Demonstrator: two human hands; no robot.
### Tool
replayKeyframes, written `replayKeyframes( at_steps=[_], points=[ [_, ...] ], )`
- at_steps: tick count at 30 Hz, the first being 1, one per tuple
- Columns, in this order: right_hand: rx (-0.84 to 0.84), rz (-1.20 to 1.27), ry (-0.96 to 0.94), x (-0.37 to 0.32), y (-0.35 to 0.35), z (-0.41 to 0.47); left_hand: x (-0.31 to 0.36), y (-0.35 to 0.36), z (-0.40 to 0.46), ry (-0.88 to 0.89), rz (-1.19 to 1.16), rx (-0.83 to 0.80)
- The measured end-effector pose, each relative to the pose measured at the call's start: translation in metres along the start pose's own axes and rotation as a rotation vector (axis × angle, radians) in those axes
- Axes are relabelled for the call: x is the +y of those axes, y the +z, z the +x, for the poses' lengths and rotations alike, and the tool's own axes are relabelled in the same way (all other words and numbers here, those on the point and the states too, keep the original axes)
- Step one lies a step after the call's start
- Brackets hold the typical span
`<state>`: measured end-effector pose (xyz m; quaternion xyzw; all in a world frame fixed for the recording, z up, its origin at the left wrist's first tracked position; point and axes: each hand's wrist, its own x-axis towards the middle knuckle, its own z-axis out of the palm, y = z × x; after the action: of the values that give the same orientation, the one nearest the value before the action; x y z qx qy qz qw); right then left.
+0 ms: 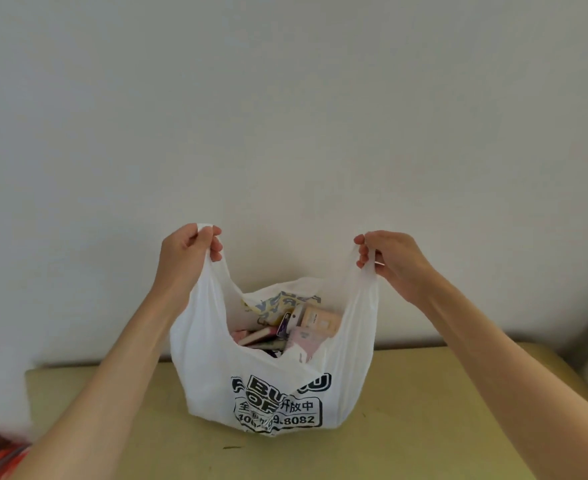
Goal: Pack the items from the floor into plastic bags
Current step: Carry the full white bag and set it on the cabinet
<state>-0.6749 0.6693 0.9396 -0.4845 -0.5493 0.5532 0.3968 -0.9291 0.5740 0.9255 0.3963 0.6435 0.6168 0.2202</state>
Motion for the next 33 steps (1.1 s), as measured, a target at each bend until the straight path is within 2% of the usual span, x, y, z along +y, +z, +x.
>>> replayKeyframes(
  at_steps=[5,11,17,22,33],
  points=[
    [-0.043,-0.044,-0.001,0.025,0.003,-0.002,-0.015,0.002,-0.016,-0.032,-0.01,-0.069],
    [-0.072,-0.014,0.009,0.043,-0.001,-0.015,-0.028,-0.007,-0.036,-0.068,0.03,-0.066],
    [0.007,-0.043,0.048,0.063,-0.004,-0.039,-0.038,-0.02,-0.066,-0.059,0.06,-0.028],
    [0.062,-0.097,0.095,0.088,-0.008,-0.061,-0.049,-0.028,-0.09,-0.131,0.067,-0.063],
    [0.145,-0.22,0.052,0.115,-0.005,-0.112,-0.078,-0.047,-0.135,-0.195,0.138,-0.123]
  ],
)
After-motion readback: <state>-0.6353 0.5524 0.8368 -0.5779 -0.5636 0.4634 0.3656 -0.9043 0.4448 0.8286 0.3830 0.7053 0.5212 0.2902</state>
